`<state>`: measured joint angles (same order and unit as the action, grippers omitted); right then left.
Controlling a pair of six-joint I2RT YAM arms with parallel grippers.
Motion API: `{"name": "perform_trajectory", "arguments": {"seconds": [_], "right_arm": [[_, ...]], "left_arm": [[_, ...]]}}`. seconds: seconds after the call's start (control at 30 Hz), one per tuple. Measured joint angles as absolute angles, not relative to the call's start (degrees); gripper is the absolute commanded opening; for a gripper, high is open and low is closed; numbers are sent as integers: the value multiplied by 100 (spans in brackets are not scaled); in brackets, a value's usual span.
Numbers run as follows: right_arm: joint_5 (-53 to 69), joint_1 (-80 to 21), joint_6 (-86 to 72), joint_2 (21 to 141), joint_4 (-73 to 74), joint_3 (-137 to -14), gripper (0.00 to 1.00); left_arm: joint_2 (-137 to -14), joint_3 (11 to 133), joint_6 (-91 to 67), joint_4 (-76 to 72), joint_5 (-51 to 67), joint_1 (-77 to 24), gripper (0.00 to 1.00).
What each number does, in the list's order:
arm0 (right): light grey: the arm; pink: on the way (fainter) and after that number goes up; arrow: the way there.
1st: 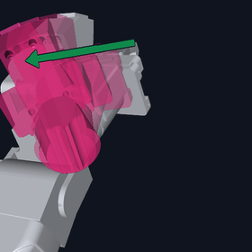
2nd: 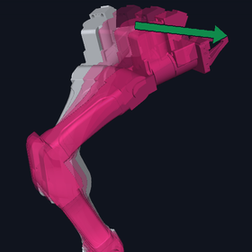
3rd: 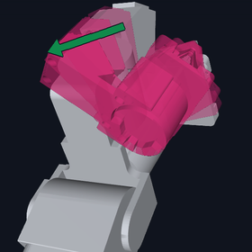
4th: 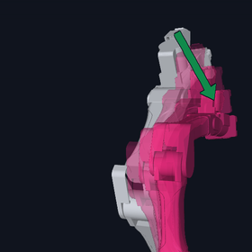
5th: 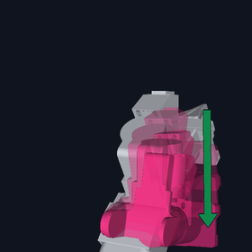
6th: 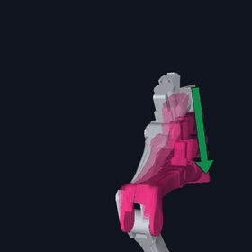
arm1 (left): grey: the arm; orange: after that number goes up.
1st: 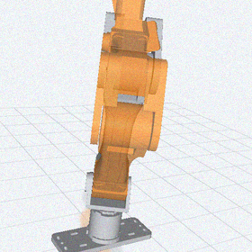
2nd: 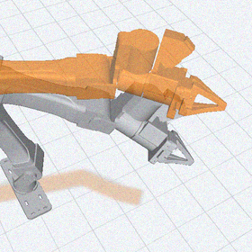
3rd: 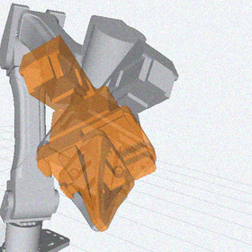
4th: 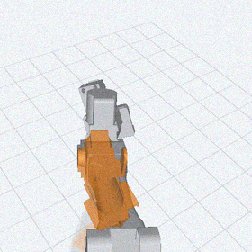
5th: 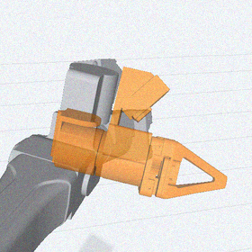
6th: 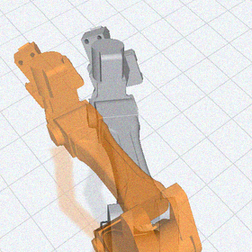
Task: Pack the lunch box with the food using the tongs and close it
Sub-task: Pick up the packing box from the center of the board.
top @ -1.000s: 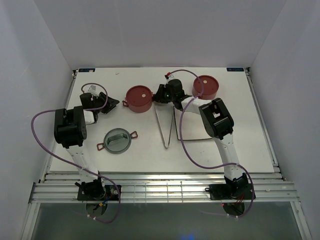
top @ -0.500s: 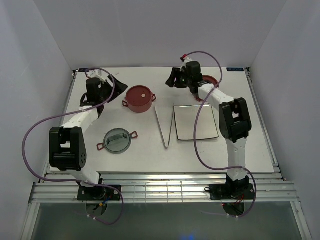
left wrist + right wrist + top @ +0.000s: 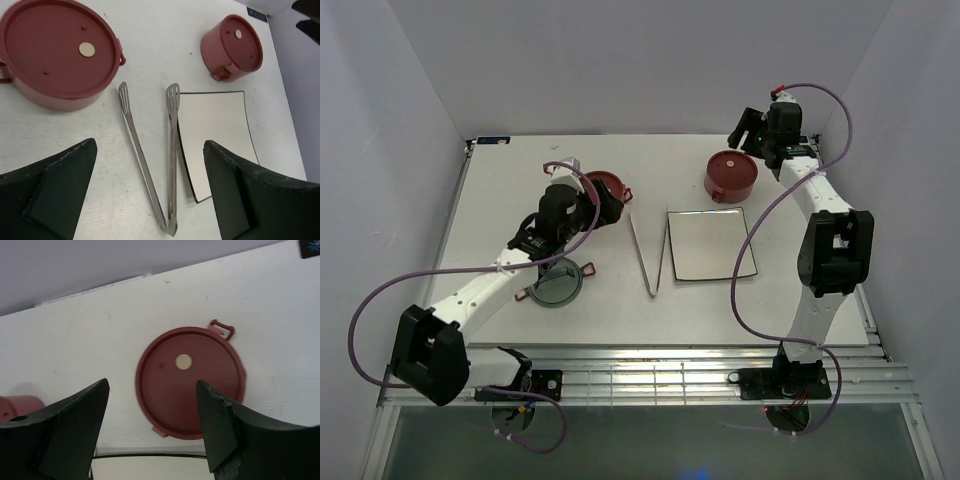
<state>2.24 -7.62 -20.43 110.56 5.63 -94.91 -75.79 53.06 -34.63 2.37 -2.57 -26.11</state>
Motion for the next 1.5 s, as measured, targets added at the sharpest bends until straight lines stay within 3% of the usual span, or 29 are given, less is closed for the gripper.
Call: {"name": "perform_trajectory", "arguments": {"seconds": [0.2,0.33,0.8,1.23,1.43,1.5], "right_arm": [[145,-62,-2104,11255,930,-9550,73],[152,161,-2099,11559,1072,-9649,70],[462,336,-2080,12302,1345,-10022,62],[705,320,-2104,12317,1208,-9631,52],[727,320,-2137,12344,1205,-9605,44],[753,320,-2163,12398,1203,-9636,37]], "left_arm": [[-6984,4915,-2884,237,-2193,-4300,98],[-6991,4683,-2641,228,-2893,-5063,98],[-7754,4729,-2598,213,-2300,-5210,98],[-7286,4427,-2596,-121,-2316,-5225,98],[-7286,4418,-2596,-176,-2379,-5225,98],[-7286,4418,-2596,-176,-2416,-5225,98]]}}
